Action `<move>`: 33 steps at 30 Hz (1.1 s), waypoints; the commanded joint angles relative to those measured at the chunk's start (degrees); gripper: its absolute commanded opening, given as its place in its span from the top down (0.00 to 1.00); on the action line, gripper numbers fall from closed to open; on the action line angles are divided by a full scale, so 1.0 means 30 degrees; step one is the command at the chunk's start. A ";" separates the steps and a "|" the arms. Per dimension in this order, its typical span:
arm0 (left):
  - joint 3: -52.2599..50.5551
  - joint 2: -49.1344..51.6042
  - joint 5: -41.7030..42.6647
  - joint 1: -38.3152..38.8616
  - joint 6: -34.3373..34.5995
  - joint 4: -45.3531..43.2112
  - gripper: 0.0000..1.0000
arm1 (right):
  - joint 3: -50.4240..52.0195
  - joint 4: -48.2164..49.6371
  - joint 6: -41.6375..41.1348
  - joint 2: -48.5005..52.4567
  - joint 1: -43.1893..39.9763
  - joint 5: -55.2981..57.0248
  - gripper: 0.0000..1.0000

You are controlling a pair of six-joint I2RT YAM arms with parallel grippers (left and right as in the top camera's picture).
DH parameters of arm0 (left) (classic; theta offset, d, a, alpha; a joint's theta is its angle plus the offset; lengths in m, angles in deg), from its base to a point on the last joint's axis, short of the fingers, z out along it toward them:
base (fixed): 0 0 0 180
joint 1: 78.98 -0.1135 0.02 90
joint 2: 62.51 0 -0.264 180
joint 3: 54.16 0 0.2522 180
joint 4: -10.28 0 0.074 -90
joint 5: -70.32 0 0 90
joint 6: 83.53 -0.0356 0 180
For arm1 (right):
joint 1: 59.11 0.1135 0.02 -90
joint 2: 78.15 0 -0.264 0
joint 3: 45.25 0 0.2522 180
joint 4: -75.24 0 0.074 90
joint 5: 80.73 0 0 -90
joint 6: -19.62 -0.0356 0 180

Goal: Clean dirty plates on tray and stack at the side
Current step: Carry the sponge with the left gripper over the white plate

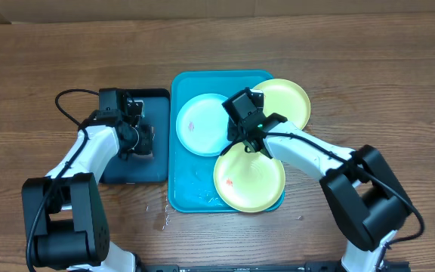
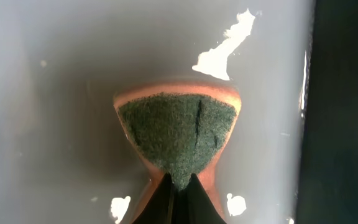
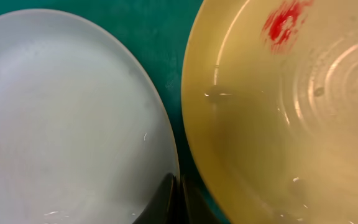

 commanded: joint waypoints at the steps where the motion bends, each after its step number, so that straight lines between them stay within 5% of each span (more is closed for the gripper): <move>1: 0.0925 -0.0146 0.0066 0.0131 -0.0087 0.0583 0.96 | -0.0328 -0.0197 0.0138 -0.1209 0.0036 0.0204 0.96; 20: 0.6965 -0.1297 -0.0525 0.0175 -0.1508 0.6317 0.96 | 0.0095 -0.0022 -0.0036 -0.1202 0.0036 -0.1115 0.96; 26: 0.7089 -0.1027 -0.3759 0.0656 -0.1013 0.6171 0.96 | 0.0219 0.0109 -0.0991 -0.1202 0.0036 -0.1107 0.96; 33: 0.7628 -0.1027 -0.1384 0.1872 0.0270 0.5311 0.96 | 0.0219 0.0117 -0.1348 -0.0969 0.0036 -0.1100 0.94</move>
